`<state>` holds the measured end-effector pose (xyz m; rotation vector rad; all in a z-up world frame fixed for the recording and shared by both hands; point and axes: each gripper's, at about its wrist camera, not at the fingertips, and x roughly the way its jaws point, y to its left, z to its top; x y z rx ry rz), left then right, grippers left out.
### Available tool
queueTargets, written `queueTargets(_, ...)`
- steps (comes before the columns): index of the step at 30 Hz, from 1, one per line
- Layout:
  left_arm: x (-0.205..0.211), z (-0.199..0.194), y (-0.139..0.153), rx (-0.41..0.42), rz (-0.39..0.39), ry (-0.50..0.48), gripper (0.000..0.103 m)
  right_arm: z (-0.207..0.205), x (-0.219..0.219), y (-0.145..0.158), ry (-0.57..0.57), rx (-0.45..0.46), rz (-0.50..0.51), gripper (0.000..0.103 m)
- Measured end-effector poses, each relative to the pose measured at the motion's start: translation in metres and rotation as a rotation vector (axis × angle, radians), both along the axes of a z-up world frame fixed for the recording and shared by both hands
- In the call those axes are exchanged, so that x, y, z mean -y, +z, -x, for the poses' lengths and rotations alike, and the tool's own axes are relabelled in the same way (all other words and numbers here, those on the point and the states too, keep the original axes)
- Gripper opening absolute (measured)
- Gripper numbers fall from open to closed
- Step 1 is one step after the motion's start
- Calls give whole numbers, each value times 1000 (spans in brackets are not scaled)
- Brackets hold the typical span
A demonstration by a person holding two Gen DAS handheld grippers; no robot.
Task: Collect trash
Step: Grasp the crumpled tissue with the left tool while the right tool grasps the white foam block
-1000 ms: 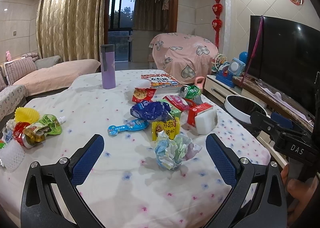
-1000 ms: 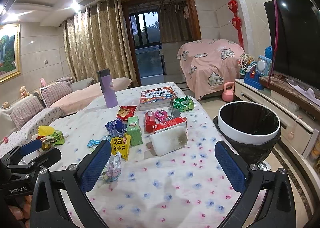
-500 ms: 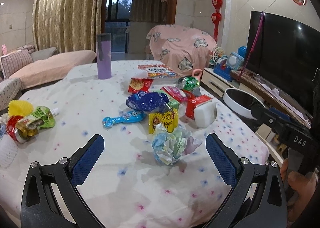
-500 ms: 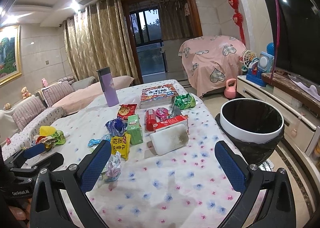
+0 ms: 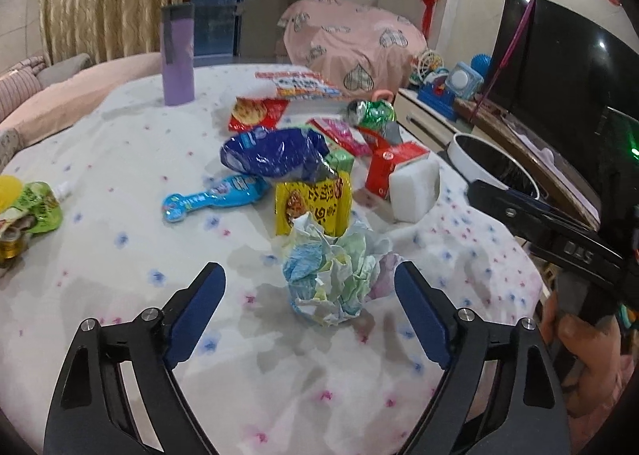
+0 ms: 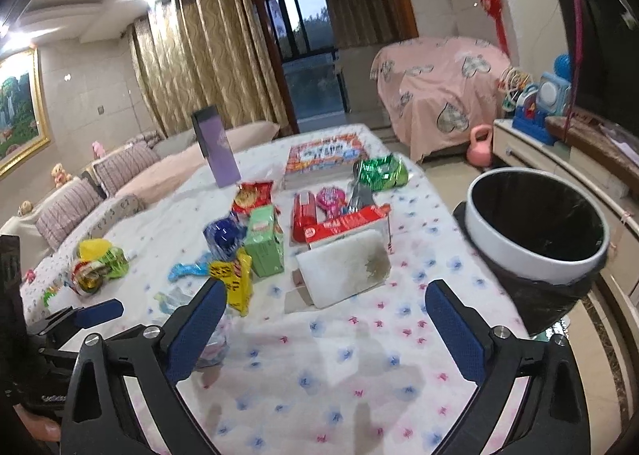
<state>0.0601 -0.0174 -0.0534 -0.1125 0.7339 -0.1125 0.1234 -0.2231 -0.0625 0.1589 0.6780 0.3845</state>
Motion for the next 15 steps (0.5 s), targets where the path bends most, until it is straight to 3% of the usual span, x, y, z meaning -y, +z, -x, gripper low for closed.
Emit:
queueTargets(8,5,-26,-17,-81,28,-43,66,-55,-9,-37,62,-137,13,99)
queueTargets(10,7,-31,-22,-96,31,-62,54,-65,-11,-44,80,-160,12,99)
queueTargets(13,10,-36,-25,-101,26,-77,46,-77,-15,-51,97,-197,18,98)
queueTargets(15,10,-38,-24,-99,35,-84,41,-83,-16,-53,115,-215,8,83)
